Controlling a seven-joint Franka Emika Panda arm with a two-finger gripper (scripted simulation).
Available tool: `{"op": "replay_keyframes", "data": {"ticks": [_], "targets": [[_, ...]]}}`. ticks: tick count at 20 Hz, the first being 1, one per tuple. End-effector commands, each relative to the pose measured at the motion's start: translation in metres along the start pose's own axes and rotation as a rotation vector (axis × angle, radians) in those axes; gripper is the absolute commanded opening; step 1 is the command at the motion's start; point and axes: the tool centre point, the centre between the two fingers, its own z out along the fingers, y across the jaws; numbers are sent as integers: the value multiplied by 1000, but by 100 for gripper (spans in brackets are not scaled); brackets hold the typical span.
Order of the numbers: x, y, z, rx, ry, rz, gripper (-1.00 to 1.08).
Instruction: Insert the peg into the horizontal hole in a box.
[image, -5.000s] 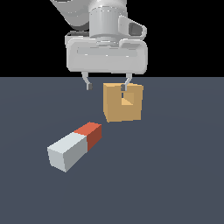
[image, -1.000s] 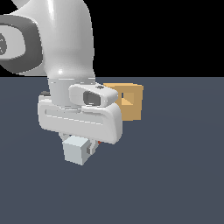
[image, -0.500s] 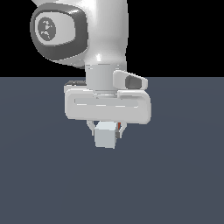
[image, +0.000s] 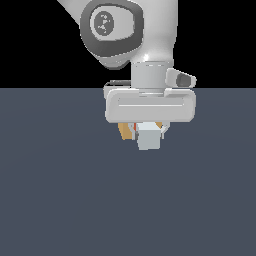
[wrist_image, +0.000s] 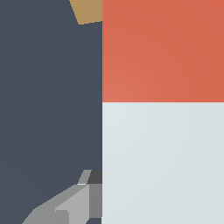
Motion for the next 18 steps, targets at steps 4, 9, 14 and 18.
{"op": "replay_keyframes", "data": {"ticks": [4,9,14,18], "targets": [[20,25,-12,-3,0,-81,-100],[32,38,-17,-3,1,-126,-100],[38,44,-19,-3,1,-149,-100],[39,44,-19,-3,1,-151,-100]]}}
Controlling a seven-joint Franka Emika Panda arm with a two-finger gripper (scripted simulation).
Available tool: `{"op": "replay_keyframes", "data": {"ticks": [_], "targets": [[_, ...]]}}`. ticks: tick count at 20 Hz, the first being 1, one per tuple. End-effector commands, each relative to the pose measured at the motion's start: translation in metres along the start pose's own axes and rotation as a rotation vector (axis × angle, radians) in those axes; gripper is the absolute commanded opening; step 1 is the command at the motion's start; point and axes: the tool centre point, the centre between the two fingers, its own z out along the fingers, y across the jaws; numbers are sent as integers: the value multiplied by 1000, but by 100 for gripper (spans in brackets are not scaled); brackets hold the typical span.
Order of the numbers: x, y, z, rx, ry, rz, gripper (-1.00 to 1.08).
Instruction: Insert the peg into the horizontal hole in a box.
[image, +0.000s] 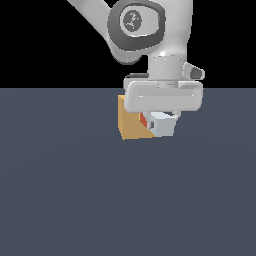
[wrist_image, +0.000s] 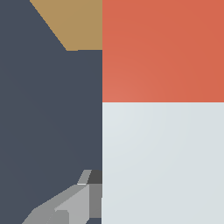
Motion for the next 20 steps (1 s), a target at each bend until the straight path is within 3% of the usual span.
{"op": "replay_keyframes", "data": {"ticks": [1,13,20], "targets": [[0,2,-2,-4,-1,-1,-100],[4,2,-3,-3,-1,-5,-100],[48,1,-4,-5,-1,-5,-100]]}}
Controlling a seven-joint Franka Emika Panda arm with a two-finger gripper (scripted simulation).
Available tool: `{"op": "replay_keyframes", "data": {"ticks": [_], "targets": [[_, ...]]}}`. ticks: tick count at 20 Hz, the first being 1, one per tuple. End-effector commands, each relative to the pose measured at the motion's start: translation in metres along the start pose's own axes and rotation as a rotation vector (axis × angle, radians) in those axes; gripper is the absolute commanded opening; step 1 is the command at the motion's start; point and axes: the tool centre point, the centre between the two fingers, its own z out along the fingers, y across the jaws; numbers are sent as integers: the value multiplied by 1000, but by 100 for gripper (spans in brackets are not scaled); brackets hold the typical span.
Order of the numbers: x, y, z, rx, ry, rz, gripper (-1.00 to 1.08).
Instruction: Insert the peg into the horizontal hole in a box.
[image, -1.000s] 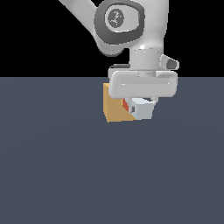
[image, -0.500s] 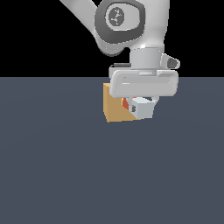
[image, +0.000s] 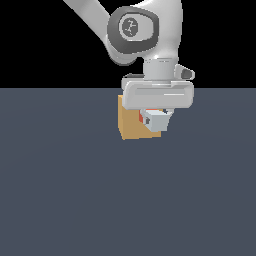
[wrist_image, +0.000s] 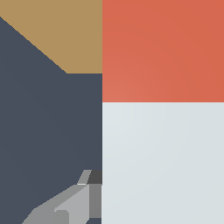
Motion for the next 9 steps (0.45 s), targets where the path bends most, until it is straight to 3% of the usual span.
{"op": "replay_keyframes", "data": {"ticks": [1,9], "targets": [[22,1,-3,-6,0,-3,-100],[53,2,-4,-7,0,-3,-100]]}}
